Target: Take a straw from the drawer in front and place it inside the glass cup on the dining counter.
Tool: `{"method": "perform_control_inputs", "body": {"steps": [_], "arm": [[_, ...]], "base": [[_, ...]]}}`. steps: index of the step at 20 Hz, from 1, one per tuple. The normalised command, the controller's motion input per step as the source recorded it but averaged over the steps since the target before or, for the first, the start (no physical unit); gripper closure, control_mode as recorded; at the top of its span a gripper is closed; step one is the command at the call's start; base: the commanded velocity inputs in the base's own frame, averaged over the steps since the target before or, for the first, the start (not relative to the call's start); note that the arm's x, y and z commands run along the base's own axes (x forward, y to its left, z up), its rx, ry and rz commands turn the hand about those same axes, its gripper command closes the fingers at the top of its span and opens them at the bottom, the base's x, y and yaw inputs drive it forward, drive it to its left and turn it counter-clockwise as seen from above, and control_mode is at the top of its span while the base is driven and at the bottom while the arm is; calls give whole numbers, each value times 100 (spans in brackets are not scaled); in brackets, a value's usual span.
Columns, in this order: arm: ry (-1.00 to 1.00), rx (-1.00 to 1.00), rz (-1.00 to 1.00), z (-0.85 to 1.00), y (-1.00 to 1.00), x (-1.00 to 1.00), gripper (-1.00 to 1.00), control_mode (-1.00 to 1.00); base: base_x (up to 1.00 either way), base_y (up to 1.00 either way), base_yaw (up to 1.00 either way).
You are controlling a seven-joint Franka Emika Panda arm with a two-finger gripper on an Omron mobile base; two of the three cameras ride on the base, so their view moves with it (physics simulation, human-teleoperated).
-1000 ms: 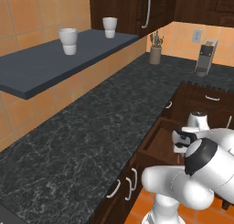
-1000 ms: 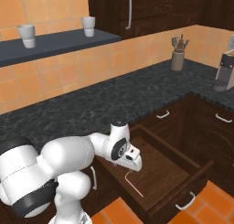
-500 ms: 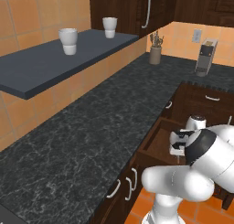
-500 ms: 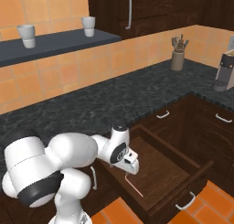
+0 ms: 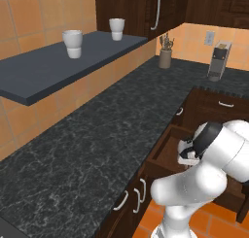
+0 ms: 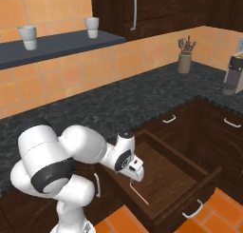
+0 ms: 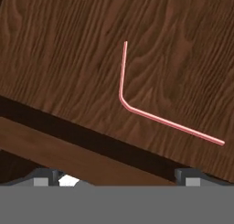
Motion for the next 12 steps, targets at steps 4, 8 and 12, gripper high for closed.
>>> {"method": "perform_control_inputs", "body": {"steps": [4,8,12], "arm": [[0,0,-1,-15,-12,34,-100,-100],[0,4,0,-22,-21,20,-100,-100],[0,5,0,-25,-22,11,-100,-100]], "base": [[0,0,0],[0,0,0],[0,0,0]]}}
